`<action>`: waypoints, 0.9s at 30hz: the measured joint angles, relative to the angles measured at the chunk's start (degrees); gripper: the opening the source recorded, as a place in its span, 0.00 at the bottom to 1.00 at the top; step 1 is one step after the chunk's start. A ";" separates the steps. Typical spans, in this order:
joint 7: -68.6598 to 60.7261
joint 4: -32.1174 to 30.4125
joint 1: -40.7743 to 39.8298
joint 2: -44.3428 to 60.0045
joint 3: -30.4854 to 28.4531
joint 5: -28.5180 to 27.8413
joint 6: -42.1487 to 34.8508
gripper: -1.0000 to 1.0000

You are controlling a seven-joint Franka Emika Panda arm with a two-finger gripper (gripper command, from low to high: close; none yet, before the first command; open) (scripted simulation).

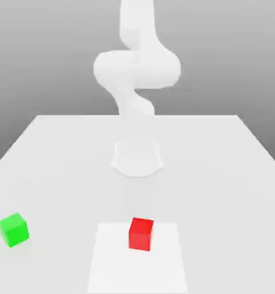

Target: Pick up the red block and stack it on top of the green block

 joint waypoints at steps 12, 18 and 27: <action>9.68 -17.17 -4.57 24.95 4.91 -3.51 15.91 0.50; 10.64 -26.17 -4.13 38.70 5.12 0.51 25.22 0.50; 14.25 -25.24 -1.69 53.89 1.50 -3.77 37.92 0.00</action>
